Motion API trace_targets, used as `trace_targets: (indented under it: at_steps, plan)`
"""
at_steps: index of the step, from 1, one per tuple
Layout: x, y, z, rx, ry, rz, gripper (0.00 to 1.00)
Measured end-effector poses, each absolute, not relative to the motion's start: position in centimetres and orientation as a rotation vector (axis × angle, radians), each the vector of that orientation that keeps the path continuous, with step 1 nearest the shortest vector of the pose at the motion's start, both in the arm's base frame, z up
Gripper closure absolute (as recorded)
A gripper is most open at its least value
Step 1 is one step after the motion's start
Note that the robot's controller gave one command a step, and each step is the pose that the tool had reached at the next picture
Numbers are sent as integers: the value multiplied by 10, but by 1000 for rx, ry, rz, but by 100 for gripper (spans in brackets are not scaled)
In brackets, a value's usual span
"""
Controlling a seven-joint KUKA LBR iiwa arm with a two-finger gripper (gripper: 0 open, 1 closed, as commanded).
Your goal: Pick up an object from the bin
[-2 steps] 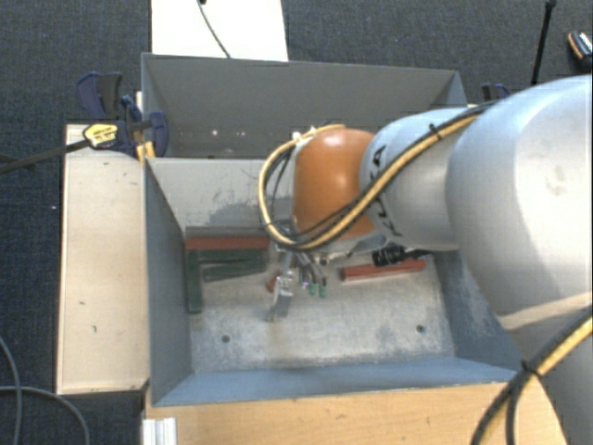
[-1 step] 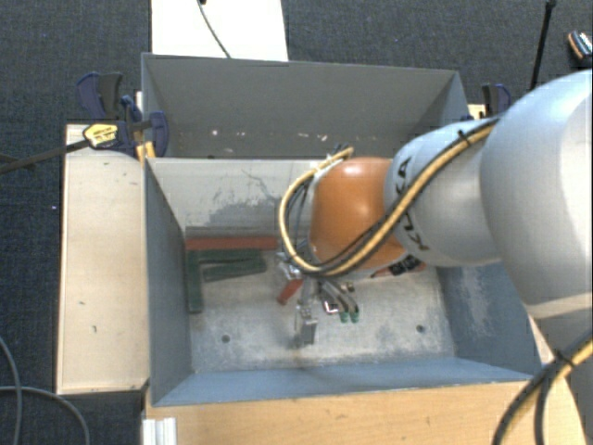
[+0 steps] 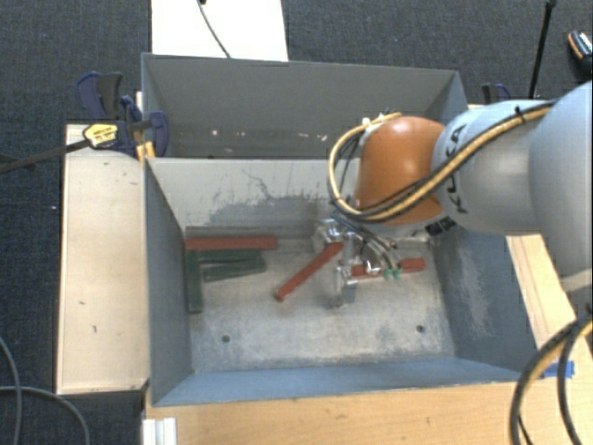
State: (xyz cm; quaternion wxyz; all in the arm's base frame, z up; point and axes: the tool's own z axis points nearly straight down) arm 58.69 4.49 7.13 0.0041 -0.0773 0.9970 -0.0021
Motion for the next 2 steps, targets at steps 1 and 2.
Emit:
trace_targets:
  at_steps: [1, 2]
  plan:
    - [584, 52, 71, -245, 3129, 2, 100]
    - [569, 57, 211, -544, 3084, -1, 100]
